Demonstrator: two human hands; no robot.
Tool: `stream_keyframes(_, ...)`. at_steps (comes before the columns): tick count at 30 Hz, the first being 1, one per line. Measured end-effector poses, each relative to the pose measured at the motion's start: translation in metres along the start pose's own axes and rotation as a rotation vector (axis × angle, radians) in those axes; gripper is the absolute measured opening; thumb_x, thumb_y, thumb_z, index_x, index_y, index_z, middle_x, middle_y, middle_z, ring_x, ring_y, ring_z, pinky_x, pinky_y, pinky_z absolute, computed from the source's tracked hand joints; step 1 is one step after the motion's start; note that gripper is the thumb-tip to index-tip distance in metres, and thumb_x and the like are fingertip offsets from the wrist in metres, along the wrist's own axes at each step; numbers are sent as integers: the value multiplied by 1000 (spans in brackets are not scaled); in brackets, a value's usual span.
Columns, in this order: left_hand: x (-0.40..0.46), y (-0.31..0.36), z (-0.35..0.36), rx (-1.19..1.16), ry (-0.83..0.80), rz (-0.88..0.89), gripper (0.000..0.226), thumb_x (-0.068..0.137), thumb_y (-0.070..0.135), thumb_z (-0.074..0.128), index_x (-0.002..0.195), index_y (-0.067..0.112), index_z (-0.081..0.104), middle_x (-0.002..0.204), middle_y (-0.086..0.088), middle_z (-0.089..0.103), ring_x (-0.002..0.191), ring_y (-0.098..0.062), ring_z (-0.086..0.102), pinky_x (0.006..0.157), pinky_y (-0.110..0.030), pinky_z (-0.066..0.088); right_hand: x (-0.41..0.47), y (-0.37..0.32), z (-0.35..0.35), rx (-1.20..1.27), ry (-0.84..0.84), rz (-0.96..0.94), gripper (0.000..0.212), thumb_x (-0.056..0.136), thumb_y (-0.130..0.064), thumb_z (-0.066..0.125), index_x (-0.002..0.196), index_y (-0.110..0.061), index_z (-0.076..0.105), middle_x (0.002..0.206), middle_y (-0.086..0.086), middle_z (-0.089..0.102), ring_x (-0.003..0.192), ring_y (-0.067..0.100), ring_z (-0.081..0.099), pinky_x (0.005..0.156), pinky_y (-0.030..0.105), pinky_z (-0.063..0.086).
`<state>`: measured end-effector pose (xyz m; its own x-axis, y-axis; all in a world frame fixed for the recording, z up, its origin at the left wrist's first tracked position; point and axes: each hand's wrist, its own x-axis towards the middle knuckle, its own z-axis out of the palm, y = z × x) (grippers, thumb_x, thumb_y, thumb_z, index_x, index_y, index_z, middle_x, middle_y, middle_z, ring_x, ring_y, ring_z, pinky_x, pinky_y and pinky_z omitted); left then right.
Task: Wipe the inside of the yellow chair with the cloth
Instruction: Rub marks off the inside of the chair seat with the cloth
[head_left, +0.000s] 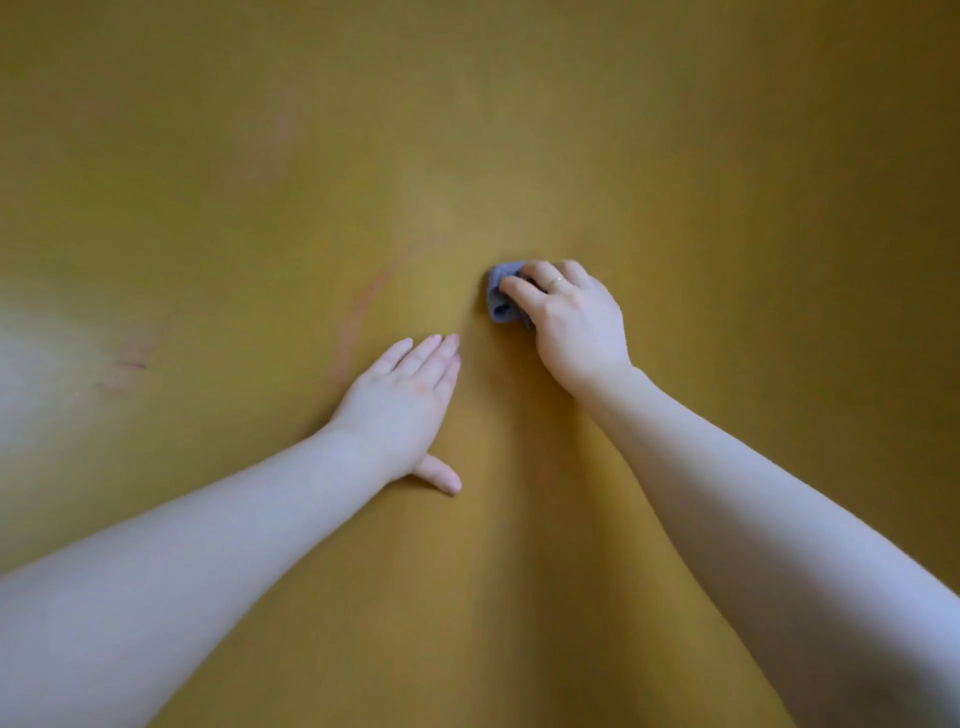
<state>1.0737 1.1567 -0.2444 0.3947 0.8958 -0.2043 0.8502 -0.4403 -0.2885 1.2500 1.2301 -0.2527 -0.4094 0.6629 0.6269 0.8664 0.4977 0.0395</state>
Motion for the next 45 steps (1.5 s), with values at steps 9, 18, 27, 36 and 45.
stream_keyframes(9,-8,3,-4,-41,-29,-57,126,66,78,51,147,0,-6,156,-10,-12,144,-22,-12,115,-35,-7,-49,-64,-17,162,-189,177,43,66,-18,29,81,-21,70,77,0,62,60,26,51,48,20,33)
stream_keyframes(18,-39,0,-11,-120,23,-234,122,68,73,56,147,1,-2,156,-12,-11,144,-26,3,116,-35,3,-60,-39,-37,81,-294,73,28,70,-14,55,91,-18,73,83,10,64,62,31,54,46,27,41)
stream_keyframes(27,-94,-68,2,-74,-206,-381,127,62,80,53,147,-1,6,157,-12,-9,145,-24,-6,116,-33,1,-43,-128,-9,107,-343,507,36,85,-4,42,118,-14,51,119,9,46,99,29,44,65,31,35)
stream_keyframes(36,-105,-78,23,-194,-282,-343,125,67,71,60,147,-3,-2,155,-15,-15,145,-23,-5,117,-30,1,-47,-191,-11,302,-302,39,24,65,-23,56,83,-22,72,78,4,63,62,27,54,50,24,39)
stream_keyframes(45,-106,-83,35,-229,-233,-315,128,66,73,57,146,-4,-6,155,-13,-17,145,-22,-4,118,-31,0,-17,-101,1,21,-238,606,44,86,-1,41,120,-24,57,121,7,50,99,30,41,73,35,38)
